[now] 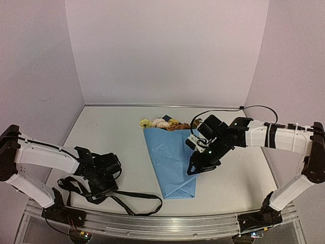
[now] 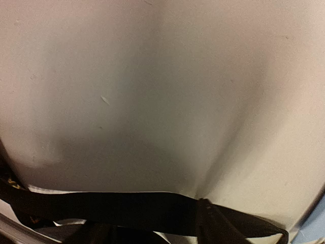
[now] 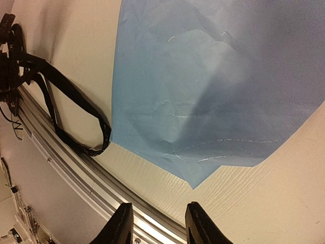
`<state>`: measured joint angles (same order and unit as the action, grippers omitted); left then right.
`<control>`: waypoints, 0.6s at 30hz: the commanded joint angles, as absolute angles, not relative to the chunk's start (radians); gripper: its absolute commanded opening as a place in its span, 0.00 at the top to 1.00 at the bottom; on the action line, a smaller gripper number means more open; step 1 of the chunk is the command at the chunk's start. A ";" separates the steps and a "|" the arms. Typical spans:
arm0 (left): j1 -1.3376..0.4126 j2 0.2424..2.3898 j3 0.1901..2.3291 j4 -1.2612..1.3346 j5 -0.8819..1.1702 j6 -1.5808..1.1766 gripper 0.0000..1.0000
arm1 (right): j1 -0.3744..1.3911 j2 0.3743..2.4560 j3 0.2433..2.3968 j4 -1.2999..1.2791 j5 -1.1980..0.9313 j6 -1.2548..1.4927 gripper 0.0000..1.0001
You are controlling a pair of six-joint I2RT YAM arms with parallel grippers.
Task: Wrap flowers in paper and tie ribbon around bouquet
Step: Pick up the ribbon from the corner of the board.
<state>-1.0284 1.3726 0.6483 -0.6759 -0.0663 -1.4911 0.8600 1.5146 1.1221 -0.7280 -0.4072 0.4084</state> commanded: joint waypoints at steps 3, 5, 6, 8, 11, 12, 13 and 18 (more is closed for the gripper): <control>-1.000 1.422 0.697 -0.629 -0.167 -1.461 0.68 | 0.867 1.497 1.152 -0.742 -0.396 0.397 0.66; -0.994 1.422 0.721 -0.634 -0.197 -1.421 0.84 | 0.867 1.494 1.152 -0.745 -0.395 0.396 0.67; -0.994 1.425 0.740 -0.629 -0.213 -1.376 0.90 | 0.867 1.493 1.153 -0.745 -0.394 0.395 0.69; -0.995 1.438 0.807 -0.632 -0.255 -1.275 0.99 | 0.869 1.489 1.160 -0.745 -0.394 0.391 0.71; -1.000 1.409 0.868 -0.546 -0.257 -1.117 1.00 | 0.880 1.482 1.169 -0.744 -0.378 0.375 0.71; -1.001 1.384 0.884 -0.509 -0.249 -1.056 1.00 | 0.885 1.482 1.173 -0.743 -0.373 0.373 0.71; -1.000 1.368 0.894 -0.460 -0.231 -1.016 1.00 | 0.890 1.484 1.180 -0.741 -0.369 0.374 0.71; -1.001 1.330 0.964 -0.361 -0.166 -0.849 1.00 | 0.957 1.500 1.180 -0.680 -0.307 0.398 0.65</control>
